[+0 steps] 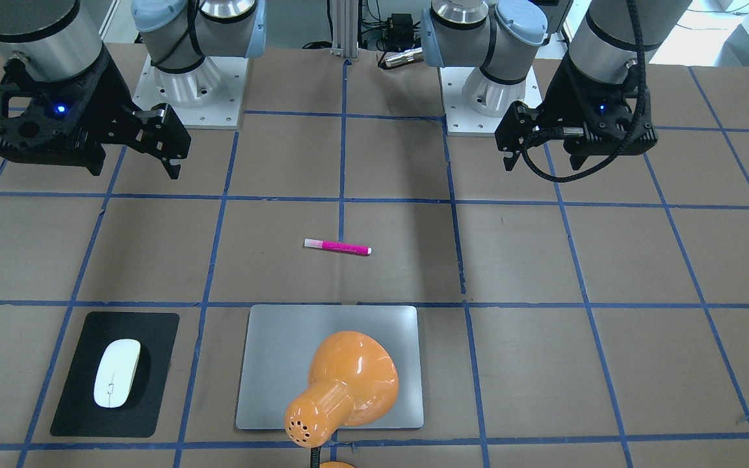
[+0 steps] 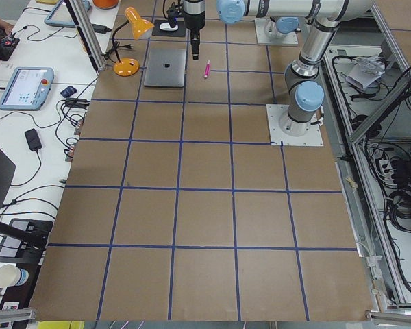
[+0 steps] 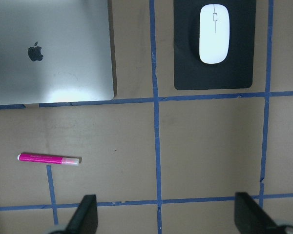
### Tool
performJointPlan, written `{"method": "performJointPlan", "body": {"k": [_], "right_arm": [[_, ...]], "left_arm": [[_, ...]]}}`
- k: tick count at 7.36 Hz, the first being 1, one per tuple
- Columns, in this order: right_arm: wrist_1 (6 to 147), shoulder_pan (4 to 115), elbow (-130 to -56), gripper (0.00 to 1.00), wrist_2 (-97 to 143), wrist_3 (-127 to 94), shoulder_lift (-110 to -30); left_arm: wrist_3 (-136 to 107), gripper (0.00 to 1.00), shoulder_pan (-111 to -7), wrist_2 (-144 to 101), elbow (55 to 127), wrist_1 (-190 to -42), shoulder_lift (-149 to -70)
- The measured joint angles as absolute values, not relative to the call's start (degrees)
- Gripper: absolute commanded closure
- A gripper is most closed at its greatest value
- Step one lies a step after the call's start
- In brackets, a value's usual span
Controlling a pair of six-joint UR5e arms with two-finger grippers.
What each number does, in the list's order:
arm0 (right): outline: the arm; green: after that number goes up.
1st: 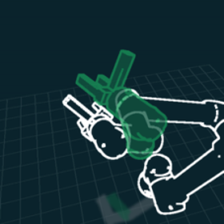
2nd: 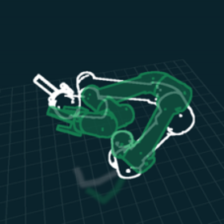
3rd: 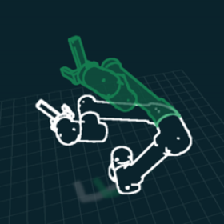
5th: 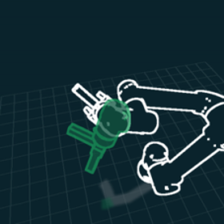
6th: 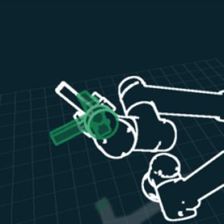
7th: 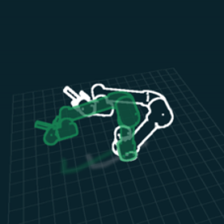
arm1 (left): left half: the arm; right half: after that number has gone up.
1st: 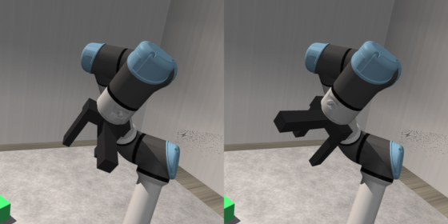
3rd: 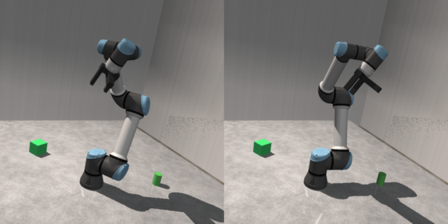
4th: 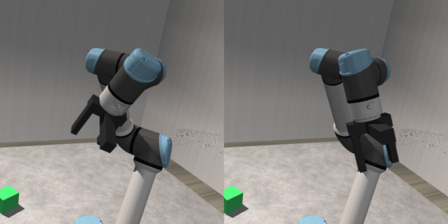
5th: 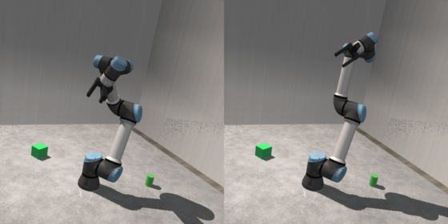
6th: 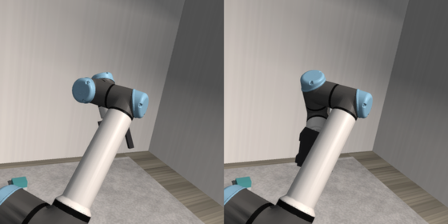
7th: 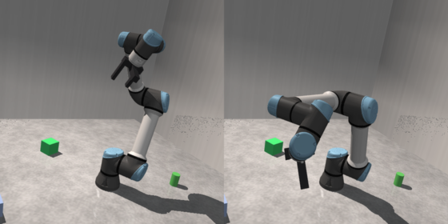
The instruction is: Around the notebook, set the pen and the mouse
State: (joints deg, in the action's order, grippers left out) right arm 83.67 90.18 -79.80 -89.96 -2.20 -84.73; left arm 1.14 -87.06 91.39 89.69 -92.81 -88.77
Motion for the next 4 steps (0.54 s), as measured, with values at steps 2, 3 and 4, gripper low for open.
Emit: {"method": "performJointPlan", "body": {"k": [2,3,4], "right_arm": [[83.7,90.2,-79.8,0.00,-89.9,-2.2,-84.7],[83.7,90.2,-79.8,0.00,-89.9,-2.2,-84.7],[83.8,90.2,-79.8,0.00,-89.9,-2.2,-84.6]], "left_arm": [[1.5,0.00,-87.2,94.2,89.2,-93.6,-88.7],[1.5,0.00,-87.2,93.9,88.9,-93.6,-89.0],[1.2,0.00,-87.2,92.7,88.6,-93.6,-89.3]]}}
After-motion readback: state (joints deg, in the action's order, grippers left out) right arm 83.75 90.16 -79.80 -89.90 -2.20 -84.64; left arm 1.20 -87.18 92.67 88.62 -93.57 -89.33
